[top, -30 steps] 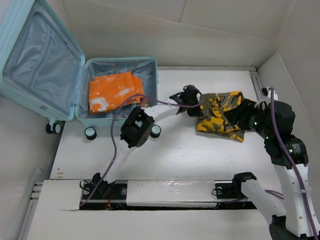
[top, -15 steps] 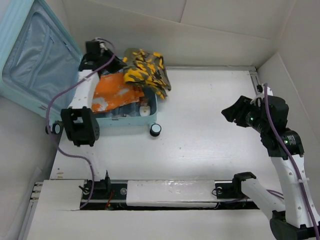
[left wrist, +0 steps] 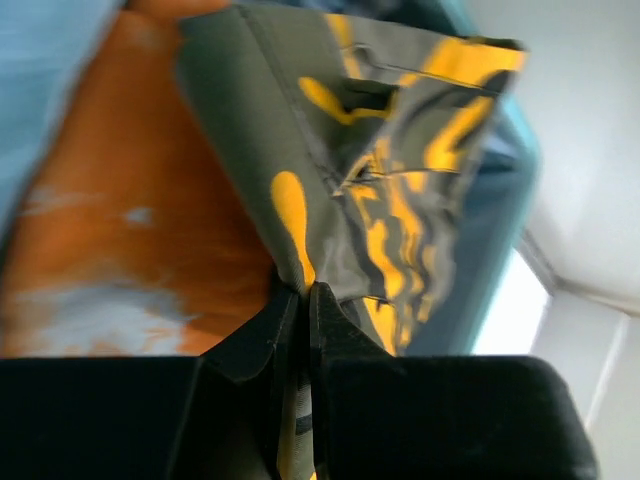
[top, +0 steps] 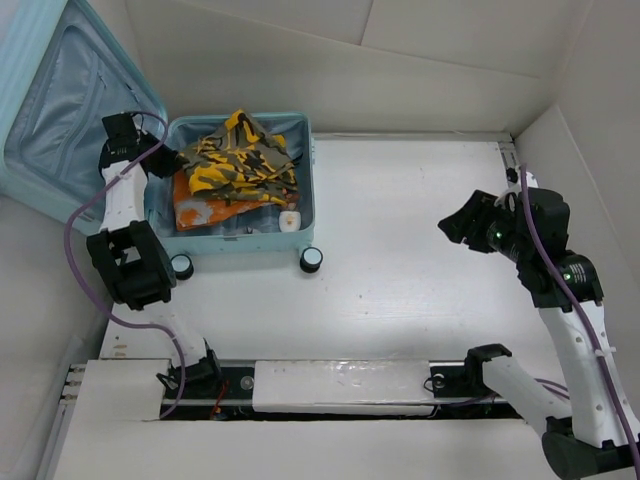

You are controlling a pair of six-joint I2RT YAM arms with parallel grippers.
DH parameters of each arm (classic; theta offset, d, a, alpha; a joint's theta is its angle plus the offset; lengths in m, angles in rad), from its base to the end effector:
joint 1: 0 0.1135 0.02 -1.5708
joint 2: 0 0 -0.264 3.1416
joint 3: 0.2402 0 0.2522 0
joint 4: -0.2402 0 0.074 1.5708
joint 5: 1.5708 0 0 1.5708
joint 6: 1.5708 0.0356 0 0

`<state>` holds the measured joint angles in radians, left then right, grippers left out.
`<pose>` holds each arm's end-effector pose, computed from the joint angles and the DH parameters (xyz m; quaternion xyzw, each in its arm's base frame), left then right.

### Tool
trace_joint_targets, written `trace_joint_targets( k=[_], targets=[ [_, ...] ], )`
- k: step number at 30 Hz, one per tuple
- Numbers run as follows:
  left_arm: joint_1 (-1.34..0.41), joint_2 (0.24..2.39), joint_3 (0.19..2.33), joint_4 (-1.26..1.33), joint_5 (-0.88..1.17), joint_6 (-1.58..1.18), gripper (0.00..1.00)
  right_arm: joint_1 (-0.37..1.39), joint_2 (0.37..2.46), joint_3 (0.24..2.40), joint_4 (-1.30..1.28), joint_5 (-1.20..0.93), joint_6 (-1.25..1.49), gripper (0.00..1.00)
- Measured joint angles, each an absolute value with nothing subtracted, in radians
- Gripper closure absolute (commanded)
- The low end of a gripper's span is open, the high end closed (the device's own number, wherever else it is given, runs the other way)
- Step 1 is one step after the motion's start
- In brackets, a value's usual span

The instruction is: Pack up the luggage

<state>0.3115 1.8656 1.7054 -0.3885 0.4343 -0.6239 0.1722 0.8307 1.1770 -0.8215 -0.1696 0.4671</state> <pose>0.4223 0.1202 0.3308 -0.2899 0.8078 -0.2599 0.4426 0.1458 0.0315 0.3981 0.0813 0.8479 0.2317 0.4699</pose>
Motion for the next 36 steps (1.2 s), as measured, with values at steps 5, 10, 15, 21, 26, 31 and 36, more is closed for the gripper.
trace_joint_targets(
  k=[5, 10, 15, 21, 26, 31, 36],
  targets=[
    [0.321, 1.845, 1.678, -0.434, 0.313, -0.588, 0.64, 0.189, 0.830, 1.174, -0.817, -0.181, 0.467, 0.39],
    [0.315, 1.600, 1.519, -0.422, 0.167, -0.652, 0.56, 0.219, 0.816, 1.103, -0.784, -0.220, 0.464, 0.39],
    [0.276, 1.226, 1.419, -0.405, 0.016, -0.765, 0.48, 0.270, 0.817, 1.024, -0.768, -0.282, 0.448, 0.41],
    [0.277, 0.984, 1.455, -0.534, -0.194, -0.839, 0.43, 0.370, 0.816, 0.960, -0.715, -0.374, 0.405, 1.00],
    [0.277, 0.995, 1.600, -0.760, -0.394, -0.808, 0.22, 0.492, 0.816, 0.946, -0.670, -0.436, 0.389, 0.89],
    [0.280, 1.051, 1.673, -0.913, -0.571, -0.755, 0.16, 0.572, 0.822, 0.946, -0.635, -0.493, 0.366, 0.37],
    [0.305, 1.229, 1.842, -1.066, -0.671, -0.748, 0.16, 0.625, 0.841, 0.947, -0.626, -0.523, 0.317, 0.28]
  ],
)
